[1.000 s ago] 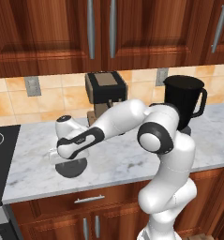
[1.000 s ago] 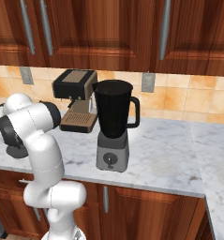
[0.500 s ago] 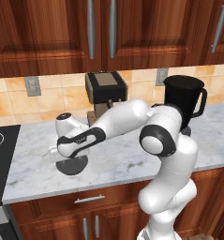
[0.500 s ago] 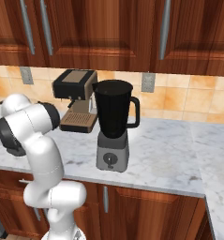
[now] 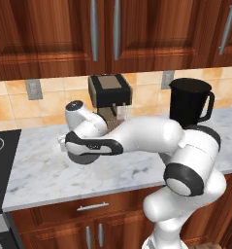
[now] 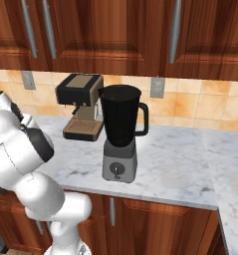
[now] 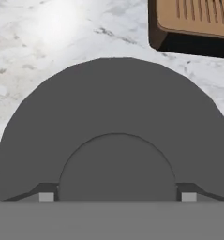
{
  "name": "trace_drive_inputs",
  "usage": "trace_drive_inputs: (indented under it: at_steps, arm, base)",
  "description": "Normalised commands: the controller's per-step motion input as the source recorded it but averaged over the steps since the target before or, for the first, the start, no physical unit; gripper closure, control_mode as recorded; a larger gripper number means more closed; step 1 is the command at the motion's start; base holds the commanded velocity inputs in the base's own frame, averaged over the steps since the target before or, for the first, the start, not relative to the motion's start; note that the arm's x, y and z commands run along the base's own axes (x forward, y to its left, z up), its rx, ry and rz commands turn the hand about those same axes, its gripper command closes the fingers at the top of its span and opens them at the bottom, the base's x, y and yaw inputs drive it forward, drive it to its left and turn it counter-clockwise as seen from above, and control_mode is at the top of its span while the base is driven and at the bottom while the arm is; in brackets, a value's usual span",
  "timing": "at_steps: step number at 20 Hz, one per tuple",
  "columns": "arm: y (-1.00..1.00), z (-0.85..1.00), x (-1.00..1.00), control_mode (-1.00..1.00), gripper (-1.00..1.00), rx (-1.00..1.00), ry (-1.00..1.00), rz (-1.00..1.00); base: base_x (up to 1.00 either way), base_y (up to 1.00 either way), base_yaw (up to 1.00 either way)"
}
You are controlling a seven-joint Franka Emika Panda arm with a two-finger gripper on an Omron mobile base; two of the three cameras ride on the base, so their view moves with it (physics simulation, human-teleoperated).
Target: Grab the limes from the fridge, place them in the blender, close the lid, and turn on the blender to create a marinade.
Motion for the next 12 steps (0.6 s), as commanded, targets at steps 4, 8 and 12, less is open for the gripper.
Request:
trace_drive_inputs:
  at_steps: [4,8,12]
  arm:
    - [-0.79,1.00,-0.47,-1.00,1.00,0.04,-0.11,-0.08]
    - [-0.83,1.00,-0.45,-1.00,1.00,0.06,-0.13,-0.08]
    - [-0.92,1.00,-0.03,-1.00,1.00,0.04,-0.19,-0.12]
  base:
    - [0.00,0.00,0.00]
    - [0.00,0.00,0.00]
    - [0.00,0.00,0.00]
